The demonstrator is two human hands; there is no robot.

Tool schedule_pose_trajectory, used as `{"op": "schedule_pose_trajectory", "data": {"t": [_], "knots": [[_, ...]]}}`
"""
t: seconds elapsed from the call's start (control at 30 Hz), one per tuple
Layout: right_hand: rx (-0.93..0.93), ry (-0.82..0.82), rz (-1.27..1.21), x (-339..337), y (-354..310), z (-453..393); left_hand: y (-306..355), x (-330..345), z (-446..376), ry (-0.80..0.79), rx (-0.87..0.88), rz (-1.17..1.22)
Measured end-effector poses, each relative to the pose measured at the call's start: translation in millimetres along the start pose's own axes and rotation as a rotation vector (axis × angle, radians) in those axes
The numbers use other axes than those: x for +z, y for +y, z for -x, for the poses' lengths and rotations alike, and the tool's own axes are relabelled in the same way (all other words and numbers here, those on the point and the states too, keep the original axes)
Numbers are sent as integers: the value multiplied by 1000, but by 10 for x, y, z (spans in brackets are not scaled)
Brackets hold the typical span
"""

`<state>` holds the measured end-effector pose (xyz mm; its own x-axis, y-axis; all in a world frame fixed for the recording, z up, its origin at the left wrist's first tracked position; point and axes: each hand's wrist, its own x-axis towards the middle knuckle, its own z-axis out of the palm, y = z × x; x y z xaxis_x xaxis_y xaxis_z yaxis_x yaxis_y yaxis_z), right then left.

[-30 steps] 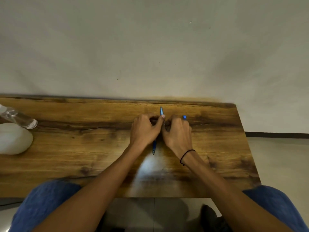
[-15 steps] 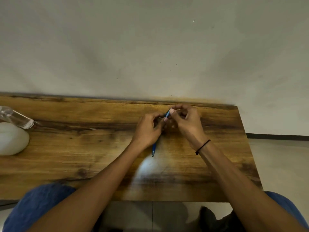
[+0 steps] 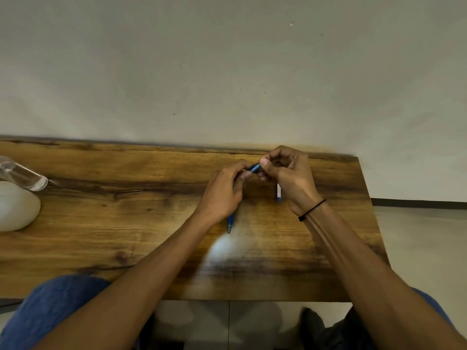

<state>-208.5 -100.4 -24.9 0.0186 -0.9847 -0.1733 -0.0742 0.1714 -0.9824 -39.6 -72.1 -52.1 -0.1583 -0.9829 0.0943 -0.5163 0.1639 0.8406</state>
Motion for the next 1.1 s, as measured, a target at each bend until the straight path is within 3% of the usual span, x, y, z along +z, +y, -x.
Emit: {"op": "schedule_pose_trajectory", "data": {"t": [0.23,0.33,0.53,0.7,0.97,1.1], "knots": [[3,48,-103,-6,-1,-10,18,-63,9,-79,10,-29],[-38,103,-33,-65,25,-23,-14,-62,35,-90,-1,-21],[-228,108,723,-37,220,-81,-126,-66,-6,-5,-109,-42],[-213,-14,1070,43,393,-93,-194,-69,-38,41,-167,-56],[-141,-64,1084,71,403,-138,-213,-54,-58,27,-182,-88],[-131,0,890,-31,253,-153,-194,-46,-59,5,-187,-89]]}}
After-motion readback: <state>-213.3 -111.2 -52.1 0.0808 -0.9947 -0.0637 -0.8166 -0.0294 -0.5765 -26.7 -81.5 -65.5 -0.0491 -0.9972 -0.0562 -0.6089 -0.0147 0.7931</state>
